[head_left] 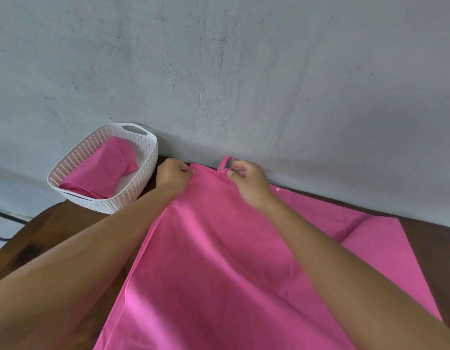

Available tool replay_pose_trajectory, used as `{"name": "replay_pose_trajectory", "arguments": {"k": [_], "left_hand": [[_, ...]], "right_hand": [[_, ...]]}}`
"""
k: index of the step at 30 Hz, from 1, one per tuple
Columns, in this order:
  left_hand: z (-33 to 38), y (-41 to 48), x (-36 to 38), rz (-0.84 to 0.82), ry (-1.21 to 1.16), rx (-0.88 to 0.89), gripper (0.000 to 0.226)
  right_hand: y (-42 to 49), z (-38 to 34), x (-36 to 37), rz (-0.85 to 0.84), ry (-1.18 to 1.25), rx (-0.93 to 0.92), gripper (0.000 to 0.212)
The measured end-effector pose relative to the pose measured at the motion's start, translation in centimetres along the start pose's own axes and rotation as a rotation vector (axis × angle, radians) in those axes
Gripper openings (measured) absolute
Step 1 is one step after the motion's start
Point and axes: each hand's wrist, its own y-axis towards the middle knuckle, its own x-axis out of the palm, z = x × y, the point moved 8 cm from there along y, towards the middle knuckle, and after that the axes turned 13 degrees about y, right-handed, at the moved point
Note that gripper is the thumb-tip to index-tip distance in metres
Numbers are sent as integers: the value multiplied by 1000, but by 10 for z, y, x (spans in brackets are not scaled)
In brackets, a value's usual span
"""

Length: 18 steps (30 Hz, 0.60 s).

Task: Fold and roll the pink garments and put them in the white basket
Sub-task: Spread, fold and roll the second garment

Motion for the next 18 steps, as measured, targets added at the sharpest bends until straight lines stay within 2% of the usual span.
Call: {"name": "replay_pose_trajectory", "arguments": {"k": [6,8,10,15,18], "left_hand": [[4,-36,-23,25,-268,-14,12],[-1,-47,-26,-32,-360,-36,12],[-3,-59,-29,-105,-436,-41,13],[0,-82,-44,-178,-514,-22,12],[2,-90,-50,-188,-566,-25,15]], "right_hand": [[11,-4,-14,65,218,119,13],[11,-5,-17,55,244,152,30],[6,-6,-23,47,241,155,34],[-20,1,-63,91,-32,17,23],[-42,28,-92,39,-224,22,14]]}}
